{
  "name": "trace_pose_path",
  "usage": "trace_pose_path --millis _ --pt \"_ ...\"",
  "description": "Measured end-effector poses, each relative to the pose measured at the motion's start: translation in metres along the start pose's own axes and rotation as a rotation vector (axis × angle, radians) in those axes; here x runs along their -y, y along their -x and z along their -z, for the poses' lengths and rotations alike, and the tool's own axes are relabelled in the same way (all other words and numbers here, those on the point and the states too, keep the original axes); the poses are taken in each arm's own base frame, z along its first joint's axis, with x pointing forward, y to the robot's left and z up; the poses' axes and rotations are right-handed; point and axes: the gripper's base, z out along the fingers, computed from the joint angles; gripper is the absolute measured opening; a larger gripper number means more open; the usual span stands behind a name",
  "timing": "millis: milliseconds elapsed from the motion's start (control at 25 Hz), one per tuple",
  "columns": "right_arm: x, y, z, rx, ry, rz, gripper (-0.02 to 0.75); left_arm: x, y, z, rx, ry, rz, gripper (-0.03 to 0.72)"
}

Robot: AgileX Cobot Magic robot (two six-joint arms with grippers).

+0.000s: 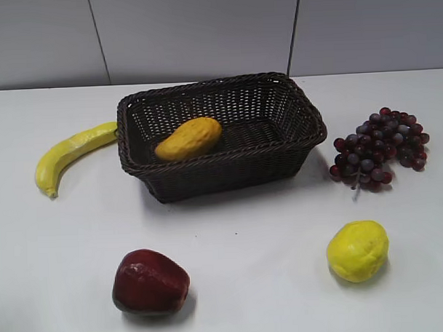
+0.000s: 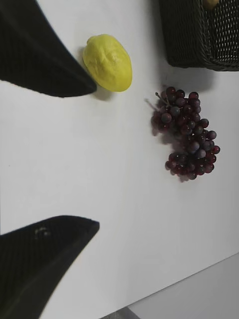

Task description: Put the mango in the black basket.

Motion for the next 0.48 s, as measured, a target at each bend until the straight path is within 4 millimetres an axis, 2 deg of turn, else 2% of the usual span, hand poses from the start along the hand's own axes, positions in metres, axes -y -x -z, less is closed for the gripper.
trace_pose_path --millis 280,480 --pt "0.0 0.0 0.0 0.0 0.0 0.001 0.571 0.013 -0.068 0.031 0.169 0.019 -0.011 0.588" --pt "0.0 0.0 0.0 0.0 0.0 0.0 0.571 0.02 -0.101 0.053 0.262 0.027 -0.027 0.588"
